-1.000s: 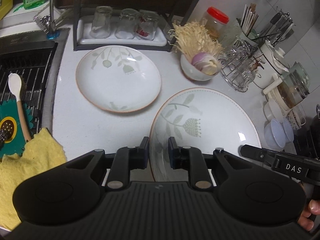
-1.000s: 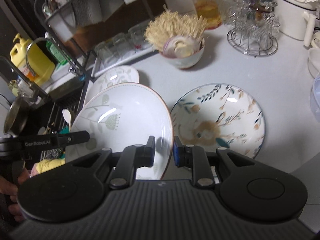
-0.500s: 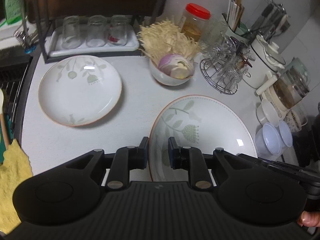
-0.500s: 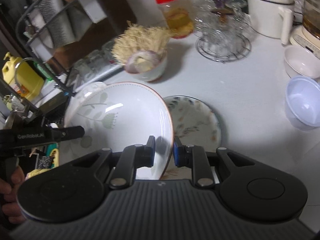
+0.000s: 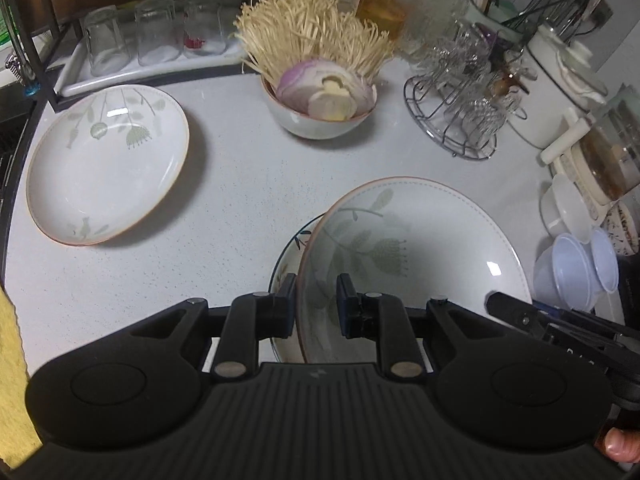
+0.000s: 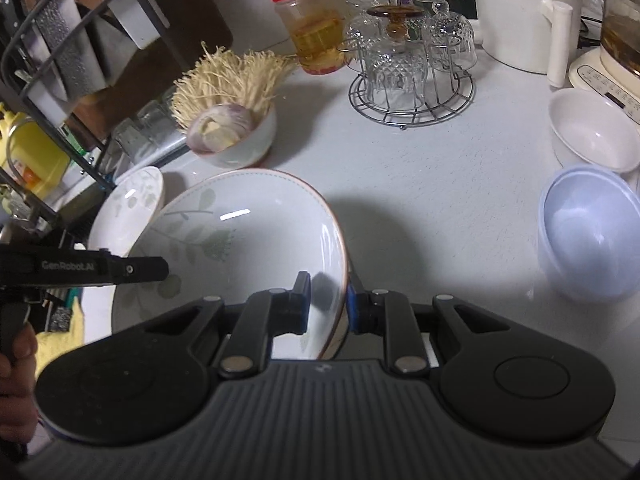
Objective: Organize plates and bowls
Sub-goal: 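Lift the leaf plate with both grippers and carry it over the deer plate, then lower the leaf plate onto the deer plate and open both grippers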
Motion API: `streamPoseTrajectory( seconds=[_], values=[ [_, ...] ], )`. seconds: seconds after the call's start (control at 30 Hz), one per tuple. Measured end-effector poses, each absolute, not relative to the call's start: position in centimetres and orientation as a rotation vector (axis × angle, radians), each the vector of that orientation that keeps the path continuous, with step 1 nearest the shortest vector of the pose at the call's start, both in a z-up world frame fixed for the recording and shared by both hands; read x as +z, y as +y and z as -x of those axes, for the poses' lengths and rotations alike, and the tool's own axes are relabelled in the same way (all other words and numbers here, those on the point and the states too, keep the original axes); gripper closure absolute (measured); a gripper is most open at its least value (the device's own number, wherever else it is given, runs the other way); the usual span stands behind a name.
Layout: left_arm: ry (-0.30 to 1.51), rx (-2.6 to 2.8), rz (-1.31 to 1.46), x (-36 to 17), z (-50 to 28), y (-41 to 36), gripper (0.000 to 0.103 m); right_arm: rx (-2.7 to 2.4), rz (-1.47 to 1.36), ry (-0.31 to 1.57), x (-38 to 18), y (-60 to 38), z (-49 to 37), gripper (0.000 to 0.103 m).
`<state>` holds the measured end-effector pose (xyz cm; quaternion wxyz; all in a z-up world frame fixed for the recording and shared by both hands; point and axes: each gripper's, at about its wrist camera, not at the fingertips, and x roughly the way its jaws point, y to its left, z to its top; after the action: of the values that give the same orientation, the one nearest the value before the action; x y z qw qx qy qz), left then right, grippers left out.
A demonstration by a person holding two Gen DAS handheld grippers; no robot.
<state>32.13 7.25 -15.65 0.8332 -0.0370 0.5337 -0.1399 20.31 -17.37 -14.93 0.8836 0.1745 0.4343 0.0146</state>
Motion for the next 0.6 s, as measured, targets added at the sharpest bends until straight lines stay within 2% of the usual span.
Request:
streamPoseTrajectory(
  seconds=[0.6],
  values=[
    [1.220, -0.179, 0.103, -19.3, -33.4, 6.0, 0.079, 0.104, -0.345, 0.941, -17.3, -18.7, -22.1, 0.082]
  ],
)
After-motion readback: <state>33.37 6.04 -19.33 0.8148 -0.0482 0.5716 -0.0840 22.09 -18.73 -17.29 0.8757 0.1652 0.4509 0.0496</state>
